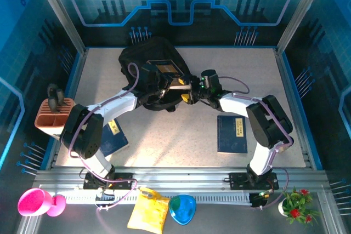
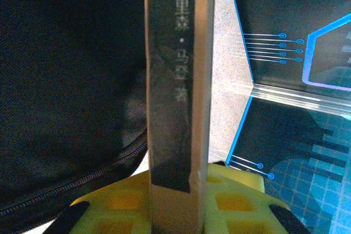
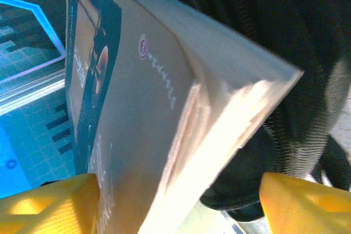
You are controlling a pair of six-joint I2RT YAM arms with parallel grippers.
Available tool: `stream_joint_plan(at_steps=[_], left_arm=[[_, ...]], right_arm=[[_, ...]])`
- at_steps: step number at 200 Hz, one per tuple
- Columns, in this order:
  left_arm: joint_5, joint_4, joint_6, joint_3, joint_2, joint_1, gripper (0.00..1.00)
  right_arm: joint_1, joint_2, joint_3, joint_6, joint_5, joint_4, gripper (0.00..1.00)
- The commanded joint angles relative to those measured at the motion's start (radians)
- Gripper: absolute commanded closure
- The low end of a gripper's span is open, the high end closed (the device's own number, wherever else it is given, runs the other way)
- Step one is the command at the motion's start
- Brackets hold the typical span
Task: Pack the student bag
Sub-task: Pass the book, then open the student bag at the top-center of the table.
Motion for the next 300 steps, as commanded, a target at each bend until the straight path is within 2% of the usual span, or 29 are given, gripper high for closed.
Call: stream_joint_plan(at_steps=[1,52,85,131,147,155,169,206,239,268,300], left_arm=[[-0.028,0.056,-0.027,-0.007,-0.010,-0.007,0.97],[-0.030,0.064,-0.058,-0.010,-0.003,-0.017,0.97],[-0.044,0.065,-0.073,-0.013,-0.004,-0.024,0.95],[-0.072,0.030,-0.063,-0.025,-0.023,-0.024,0.79],[-0.074,0.015,-0.034,-0.026,-0.030,-0.020,0.68],[-0.073,0.003,-0.008,-0.026,-0.032,-0.018,0.59],[-0.075,-0.039,0.067,-0.015,-0.040,-0.013,0.49],[-0.072,-0.210,0.388,0.057,-0.043,-0.011,0.33],[-0.035,-0.268,0.622,0.099,-0.009,-0.011,0.31],[0.048,-0.284,0.736,0.167,0.072,-0.012,0.32],[0.129,-0.337,0.803,0.290,0.196,-0.015,0.39]], right_arm=[[0.016,0.025,0.031,0.078,0.039,0.075,0.26],[0.041,0.043,0.047,0.116,0.107,0.062,0.34],[0.056,0.071,0.044,0.138,0.157,0.173,0.50],[0.046,0.007,-0.003,0.079,0.215,0.135,0.73],[0.032,-0.020,-0.010,0.027,0.211,0.112,0.82],[0.022,-0.036,-0.008,-0.010,0.208,0.102,0.88],[0.001,-0.071,-0.009,-0.087,0.205,0.066,0.94],[-0.077,-0.217,-0.070,-0.312,0.245,0.022,0.96],[-0.171,-0.352,-0.122,-0.493,0.252,-0.011,0.97],[-0.248,-0.428,-0.154,-0.576,0.228,-0.055,0.98],[-0.311,-0.491,-0.177,-0.639,0.209,-0.103,0.98]])
